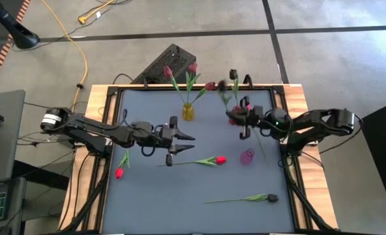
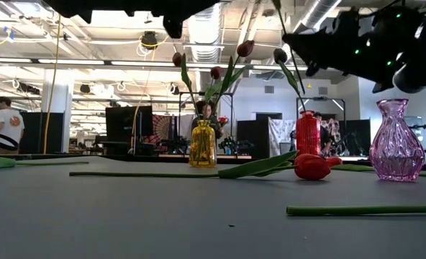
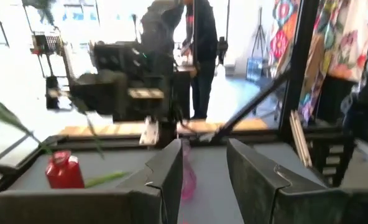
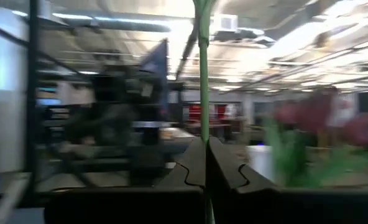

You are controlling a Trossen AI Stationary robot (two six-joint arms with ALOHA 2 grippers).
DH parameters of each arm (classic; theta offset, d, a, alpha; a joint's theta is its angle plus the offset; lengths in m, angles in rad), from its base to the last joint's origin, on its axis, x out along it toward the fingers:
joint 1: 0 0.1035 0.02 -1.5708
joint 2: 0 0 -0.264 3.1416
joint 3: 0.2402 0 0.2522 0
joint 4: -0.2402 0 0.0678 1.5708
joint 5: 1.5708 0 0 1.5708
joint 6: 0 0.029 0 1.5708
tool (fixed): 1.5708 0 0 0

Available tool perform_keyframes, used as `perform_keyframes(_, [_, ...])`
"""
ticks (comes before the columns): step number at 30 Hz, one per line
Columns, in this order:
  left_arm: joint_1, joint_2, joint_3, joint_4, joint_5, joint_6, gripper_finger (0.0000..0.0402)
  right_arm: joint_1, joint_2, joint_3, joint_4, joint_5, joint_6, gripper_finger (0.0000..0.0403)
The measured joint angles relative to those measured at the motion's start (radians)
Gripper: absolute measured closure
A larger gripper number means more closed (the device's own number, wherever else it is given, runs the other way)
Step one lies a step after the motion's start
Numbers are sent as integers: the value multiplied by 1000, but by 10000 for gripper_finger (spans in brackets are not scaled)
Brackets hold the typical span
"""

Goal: Sort flowers into vase by color
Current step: Put the left black flower into the red vase

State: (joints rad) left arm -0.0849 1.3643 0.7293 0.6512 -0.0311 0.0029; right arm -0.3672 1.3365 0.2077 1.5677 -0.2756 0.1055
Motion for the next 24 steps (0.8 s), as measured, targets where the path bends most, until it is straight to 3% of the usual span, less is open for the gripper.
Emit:
perform_keyframes(12, [-14,213,54,350,-28,-24,288,407,0,69,-144,129,-49,376])
perform_keyframes(18, [-15,241,131,317,30,-23,288,522,0,125,-242,222,-146,376])
perform_keyframes(24, [-15,241,210,235,21,3,288,533,0,158,-285,229,-190,374])
